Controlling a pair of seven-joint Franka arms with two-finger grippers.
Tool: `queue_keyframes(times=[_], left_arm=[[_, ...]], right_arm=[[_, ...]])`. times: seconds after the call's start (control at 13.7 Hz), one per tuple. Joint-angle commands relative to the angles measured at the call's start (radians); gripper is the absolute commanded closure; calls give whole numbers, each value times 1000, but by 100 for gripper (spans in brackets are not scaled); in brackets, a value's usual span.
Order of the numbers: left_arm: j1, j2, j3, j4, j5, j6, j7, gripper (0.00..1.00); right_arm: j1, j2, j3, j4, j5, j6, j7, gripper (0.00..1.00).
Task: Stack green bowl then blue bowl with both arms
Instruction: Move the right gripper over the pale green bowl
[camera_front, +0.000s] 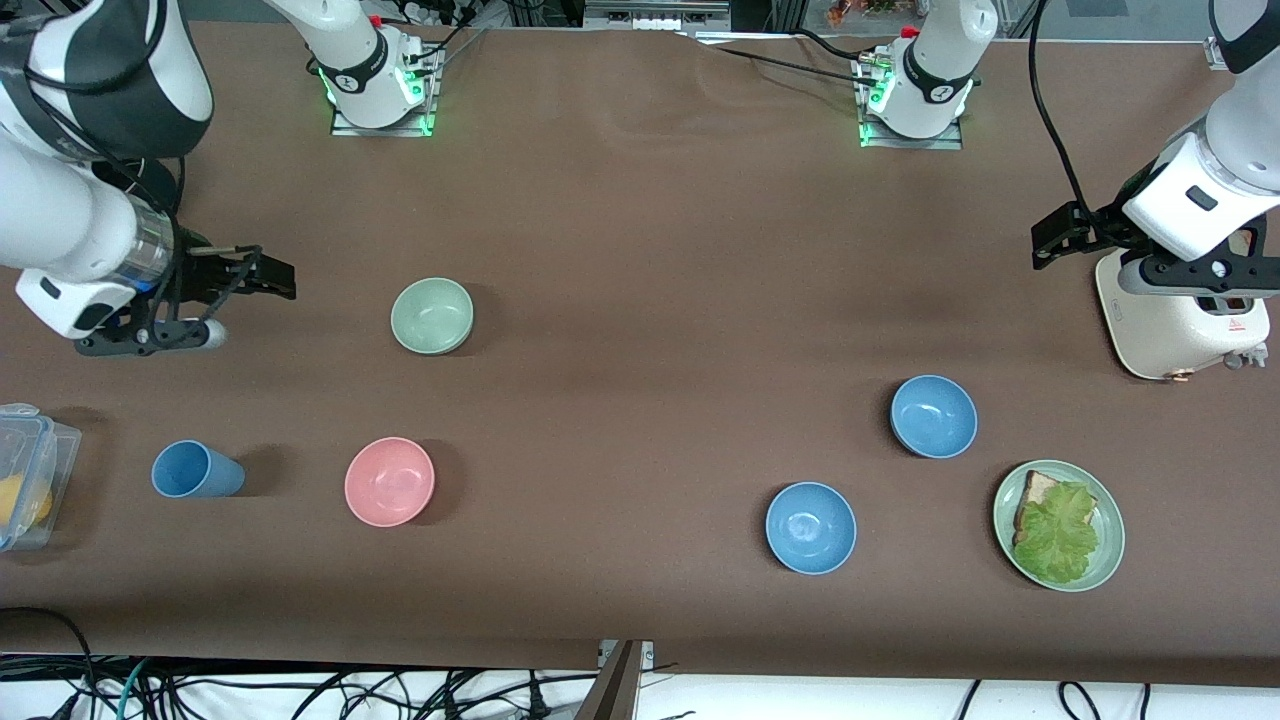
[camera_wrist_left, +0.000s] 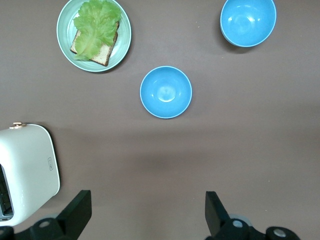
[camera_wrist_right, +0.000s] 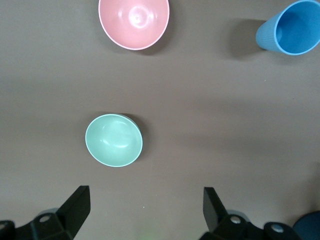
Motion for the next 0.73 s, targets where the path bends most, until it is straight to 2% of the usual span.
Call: queue_keyframes(times=[0.0, 0.15, 0.36, 0.44, 0.66], left_arm=[[6, 12, -2, 31, -4, -22, 5, 0], [6, 12, -4, 31, -4, -22, 5, 0], [6, 12, -2, 31, -4, -22, 5, 0], [6, 12, -2, 31, -4, -22, 5, 0], [6, 12, -4, 31, -4, -22, 5, 0]], right_arm=[[-6, -75, 11, -93, 18, 40, -12, 0], [-8, -167, 13, -243, 19, 116, -12, 0], [-4, -330, 14, -602, 21, 401, -15, 0], [-4, -335, 16, -667, 21, 478, -17, 0], [5, -252, 34, -701, 29, 603, -5, 1]])
